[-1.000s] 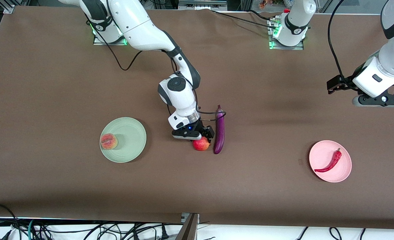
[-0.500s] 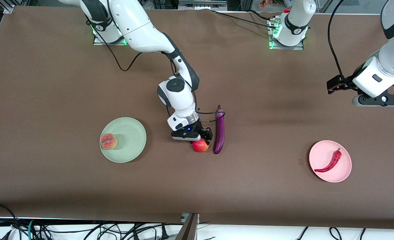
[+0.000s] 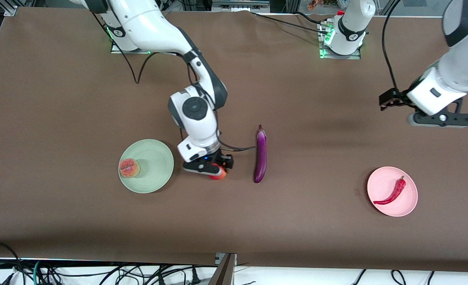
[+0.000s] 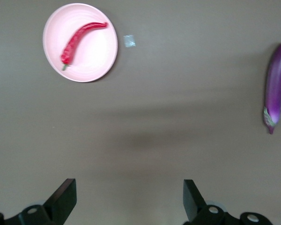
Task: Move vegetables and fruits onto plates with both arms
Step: 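Carry the apple to the green plate while the left gripper reaches the eggplant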
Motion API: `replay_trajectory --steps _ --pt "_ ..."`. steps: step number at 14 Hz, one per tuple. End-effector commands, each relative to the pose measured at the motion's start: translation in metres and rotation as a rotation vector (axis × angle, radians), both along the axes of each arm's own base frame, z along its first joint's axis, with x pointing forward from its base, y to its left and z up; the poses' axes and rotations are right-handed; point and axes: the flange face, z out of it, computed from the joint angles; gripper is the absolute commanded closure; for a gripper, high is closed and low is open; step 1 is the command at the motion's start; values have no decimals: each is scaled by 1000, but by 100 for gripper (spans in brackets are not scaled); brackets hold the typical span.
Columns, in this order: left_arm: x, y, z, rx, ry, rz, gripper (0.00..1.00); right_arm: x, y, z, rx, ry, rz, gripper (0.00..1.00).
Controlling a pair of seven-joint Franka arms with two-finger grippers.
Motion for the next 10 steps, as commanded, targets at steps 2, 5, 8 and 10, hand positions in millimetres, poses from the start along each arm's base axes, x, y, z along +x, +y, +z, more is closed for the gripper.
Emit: replay_trajectory --steps 2,5,8,10 --pt "14 -25 -60 -94 139 18 0 18 -77 20 -67 164 96 71" --pt "45 -46 -124 -170 123 33 0 26 -129 0 -111 275 102 71" --pt "62 -110 -171 -181 26 53 0 30 -172 -26 -124 331 125 71" --pt "65 -161 -214 -185 -31 101 0 33 -187 -33 -126 347 112 71"
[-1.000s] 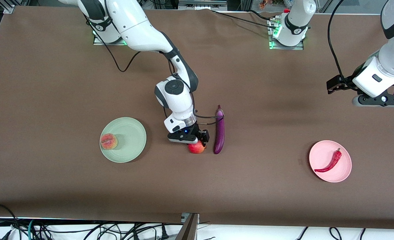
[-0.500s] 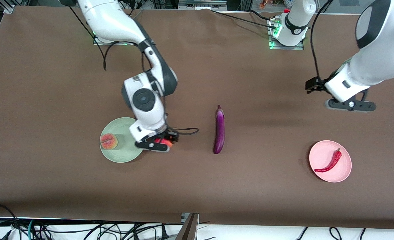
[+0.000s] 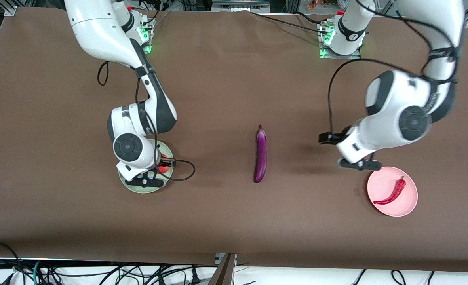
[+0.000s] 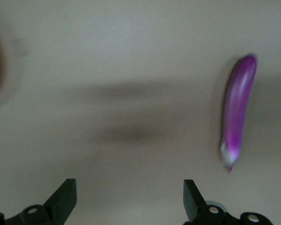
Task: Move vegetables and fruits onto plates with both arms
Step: 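Carry the apple to the green plate while the left gripper reaches the eggplant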
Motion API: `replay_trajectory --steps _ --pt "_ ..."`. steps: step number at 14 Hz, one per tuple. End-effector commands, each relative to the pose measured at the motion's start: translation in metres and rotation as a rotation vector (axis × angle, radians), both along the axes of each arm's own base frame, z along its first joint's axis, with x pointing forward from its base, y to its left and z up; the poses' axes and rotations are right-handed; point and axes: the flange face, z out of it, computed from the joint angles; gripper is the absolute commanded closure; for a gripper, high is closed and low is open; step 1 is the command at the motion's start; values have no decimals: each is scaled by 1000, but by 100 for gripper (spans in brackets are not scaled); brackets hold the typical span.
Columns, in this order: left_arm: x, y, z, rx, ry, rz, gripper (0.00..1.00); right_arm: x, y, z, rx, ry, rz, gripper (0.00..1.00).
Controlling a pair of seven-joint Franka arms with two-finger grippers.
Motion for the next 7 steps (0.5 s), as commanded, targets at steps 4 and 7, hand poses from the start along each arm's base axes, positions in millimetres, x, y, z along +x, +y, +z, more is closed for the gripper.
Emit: replay_trajectory --steps 4,7 --pt "2 -115 -104 -55 -179 35 0 1 -27 -13 11 38 -1 71" --pt "-14 -154 -145 -71 -217 7 0 0 -31 -27 4 53 -7 61"
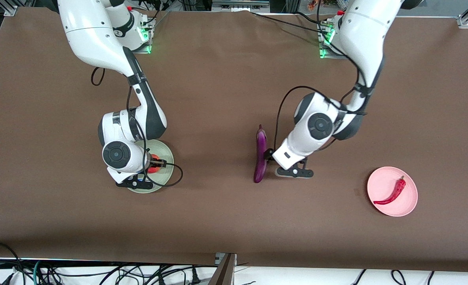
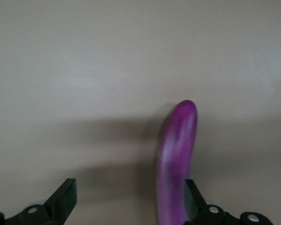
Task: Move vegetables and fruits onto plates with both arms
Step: 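Grasp the eggplant with the left gripper while the right gripper withdraws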
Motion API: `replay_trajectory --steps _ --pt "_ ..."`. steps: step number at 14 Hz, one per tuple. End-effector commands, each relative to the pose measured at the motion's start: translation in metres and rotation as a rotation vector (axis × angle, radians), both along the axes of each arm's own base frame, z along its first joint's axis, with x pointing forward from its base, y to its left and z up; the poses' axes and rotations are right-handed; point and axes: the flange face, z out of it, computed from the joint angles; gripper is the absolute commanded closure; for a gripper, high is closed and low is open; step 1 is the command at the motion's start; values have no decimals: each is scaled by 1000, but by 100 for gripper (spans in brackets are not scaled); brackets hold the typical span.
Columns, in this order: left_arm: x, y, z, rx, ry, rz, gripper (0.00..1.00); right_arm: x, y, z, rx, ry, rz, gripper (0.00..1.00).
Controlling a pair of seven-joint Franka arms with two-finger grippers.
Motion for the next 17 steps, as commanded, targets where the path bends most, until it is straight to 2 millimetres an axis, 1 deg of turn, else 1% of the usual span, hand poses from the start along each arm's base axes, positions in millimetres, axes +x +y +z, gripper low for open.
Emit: replay_trajectory --steps 1,2,3,4,5,6,7,8,9,10,11,12,13,15,16,17 --pt "-9 -27 -24 -16 -38 -14 0 -1 -9 -13 12 23 2 42" --pt "-14 -33 -34 -17 -42 -21 0 0 -13 -15 13 24 -6 13" --pt "-19 -41 -40 -15 -40 -32 0 2 -15 -12 15 19 -8 0" --pt "-21 -43 -48 -6 -36 -43 2 3 -14 -5 17 16 -5 0" --pt "-22 -44 -50 -4 -40 -52 25 5 -12 0 18 10 7 0" --pt "-22 -44 -51 -4 -38 -49 63 7 -11 15 30 -4 36 0" --pt "-23 -43 -52 -3 -37 -49 77 8 -12 29 39 -7 59 0" --pt "-22 -41 -52 -2 -35 -46 88 7 -15 48 39 0 74 0" --pt "-20 -37 -49 2 -33 -43 91 7 -25 67 39 9 86 0" --pt "-15 -30 -43 7 -31 -39 91 6 -34 88 45 17 122 0" --pt "-12 -22 -35 20 -17 -31 91 5 -50 106 51 37 160 0" --pt "-4 -8 -24 40 -10 -14 90 3 -65 125 54 52 183 0" --pt "5 11 -10 65 -6 7 88 0 -79 144 58 62 201 0" --pt "16 39 18 101 10 28 88 -10 -105 183 72 88 228 0" --pt "22 61 33 138 26 26 86 -15 -118 198 79 103 235 0" --pt "25 82 44 190 48 -5 86 -19 -127 214 85 105 242 0"
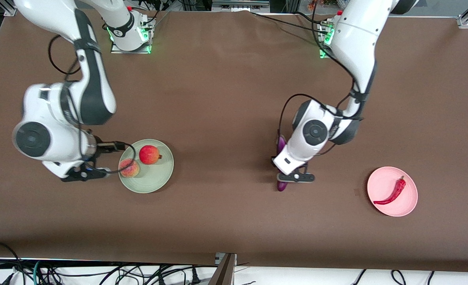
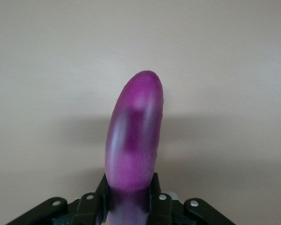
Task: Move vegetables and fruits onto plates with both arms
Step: 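Grasp the eggplant with the left gripper while the right gripper withdraws, then lower the eggplant onto the pink plate and open the left gripper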
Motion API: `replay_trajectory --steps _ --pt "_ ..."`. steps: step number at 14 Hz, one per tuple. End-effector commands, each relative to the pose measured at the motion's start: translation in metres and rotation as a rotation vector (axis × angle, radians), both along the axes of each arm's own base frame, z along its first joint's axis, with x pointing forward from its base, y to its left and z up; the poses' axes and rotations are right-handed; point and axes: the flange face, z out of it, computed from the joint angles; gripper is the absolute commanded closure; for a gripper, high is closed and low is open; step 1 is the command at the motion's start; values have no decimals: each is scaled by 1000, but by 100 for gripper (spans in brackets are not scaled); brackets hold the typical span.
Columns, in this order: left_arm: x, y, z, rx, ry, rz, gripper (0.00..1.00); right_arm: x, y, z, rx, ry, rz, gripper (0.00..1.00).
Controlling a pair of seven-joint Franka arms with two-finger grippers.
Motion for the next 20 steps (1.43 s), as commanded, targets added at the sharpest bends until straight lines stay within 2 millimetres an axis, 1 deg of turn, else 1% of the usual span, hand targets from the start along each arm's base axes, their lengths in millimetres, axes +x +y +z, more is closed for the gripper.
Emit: replay_trajectory --steps 1,2,3,4,5,6,7,8,9,10,11,12,13,14,15,16,17,20 --pt "8 58 50 112 35 -65 86 -15 -19 47 32 15 27 0" --pt "14 88 57 159 45 -98 84 -18 -23 62 33 17 20 0" --pt "20 115 64 181 51 -135 84 -21 -32 72 41 22 -3 0" --pt "25 142 68 201 61 -181 84 -25 -48 87 56 11 -26 0" --pt "29 175 70 221 81 -219 84 -29 -50 98 64 1 -21 0" --pt "32 204 67 231 98 -264 84 -37 -60 111 70 6 -25 0" --pt "35 237 62 252 119 -312 84 -43 -66 120 67 13 -30 0" --pt "38 270 62 283 128 -363 83 -49 -66 132 61 0 -19 0" --pt "40 301 63 311 130 -407 79 -54 -66 142 39 -12 -2 0" --pt "45 324 55 335 116 -457 78 -61 -62 153 29 -26 20 0" --pt "48 332 46 340 98 -514 76 -67 -59 157 2 -28 45 0" --pt "49 336 35 349 103 -559 76 -75 -54 160 -19 -20 68 0" --pt "51 344 29 354 97 -578 71 -80 -53 165 -20 -22 74 0" --pt "51 347 27 352 93 -580 69 -83 -56 166 -19 -24 70 0" --pt "51 345 25 350 95 -582 63 -84 -62 169 -16 -35 64 0" --pt "51 340 25 349 94 -588 45 -88 -72 178 -13 -52 53 0" --pt "51 339 23 346 95 -589 0 -95 -73 185 -9 -61 50 0" --pt "51 340 24 346 94 -587 0 -109 -83 201 -2 -82 36 0"
